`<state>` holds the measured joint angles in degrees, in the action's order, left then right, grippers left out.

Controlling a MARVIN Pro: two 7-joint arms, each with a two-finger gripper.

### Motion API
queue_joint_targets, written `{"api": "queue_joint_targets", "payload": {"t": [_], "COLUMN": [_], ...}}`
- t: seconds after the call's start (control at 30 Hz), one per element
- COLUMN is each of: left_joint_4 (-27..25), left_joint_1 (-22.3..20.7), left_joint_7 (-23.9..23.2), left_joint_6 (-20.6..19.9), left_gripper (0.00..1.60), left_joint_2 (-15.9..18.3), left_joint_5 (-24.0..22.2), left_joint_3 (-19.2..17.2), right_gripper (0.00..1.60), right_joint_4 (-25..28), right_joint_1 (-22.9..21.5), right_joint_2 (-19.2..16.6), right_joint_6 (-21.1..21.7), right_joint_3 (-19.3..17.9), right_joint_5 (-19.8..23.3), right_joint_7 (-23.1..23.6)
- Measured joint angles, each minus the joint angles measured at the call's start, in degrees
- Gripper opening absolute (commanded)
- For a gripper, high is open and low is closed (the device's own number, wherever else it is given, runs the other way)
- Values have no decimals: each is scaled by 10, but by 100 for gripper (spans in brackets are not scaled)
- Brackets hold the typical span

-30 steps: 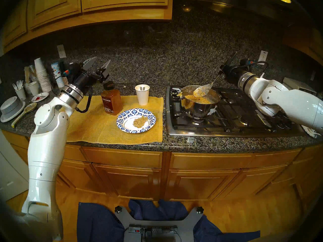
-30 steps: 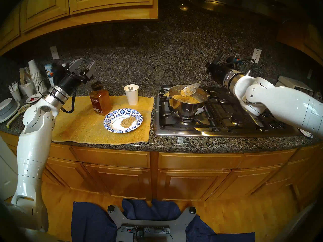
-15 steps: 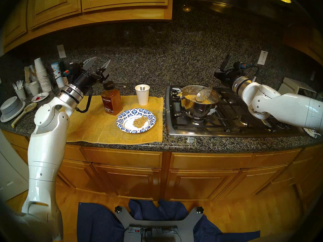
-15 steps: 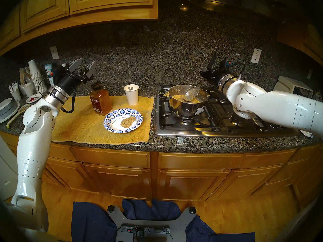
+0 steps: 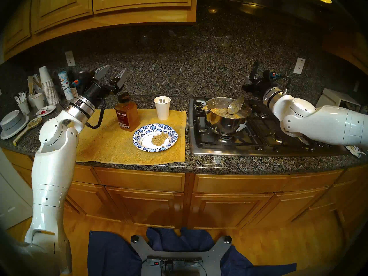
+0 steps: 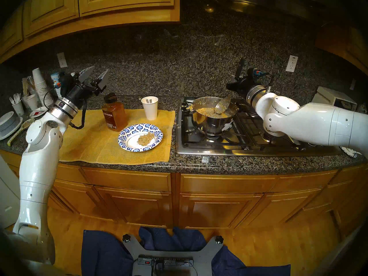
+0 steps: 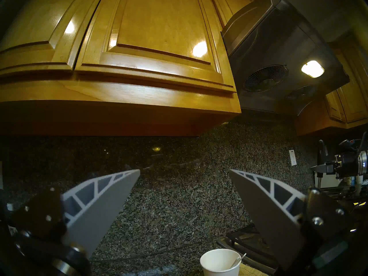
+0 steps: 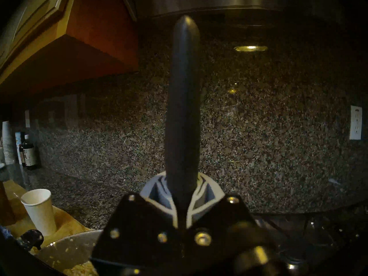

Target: Scoop oatmeal into bowl, add cinnamon, and put a spoon inside bowl

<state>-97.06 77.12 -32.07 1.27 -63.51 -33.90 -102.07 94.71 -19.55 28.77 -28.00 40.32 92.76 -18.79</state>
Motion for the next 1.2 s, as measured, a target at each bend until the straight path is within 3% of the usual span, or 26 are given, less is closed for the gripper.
{"api": "queue_joint_targets", "payload": {"t": [0.27,0.57,1.2], "left_joint_4": [0,0,0], "left_joint_1": [0,0,0], "left_joint_7": [0,0,0], "left_joint_6": [0,0,0], "left_gripper": [160,160,160], "left_joint_2": [0,0,0], "left_joint_5": [0,0,-1], "left_joint_3": [0,0,0], "right_gripper": [0,0,0], "right_joint_4": [1,9,11], "right_joint_1": [0,4,38], "right_joint_2": [13,26,36], "right_joint_6": [-4,-5,-21], "right_joint_3": [12,14,-12], "right_joint_5": [-42,-45,121], "right_joint_7": [-18,-28,-2]}}
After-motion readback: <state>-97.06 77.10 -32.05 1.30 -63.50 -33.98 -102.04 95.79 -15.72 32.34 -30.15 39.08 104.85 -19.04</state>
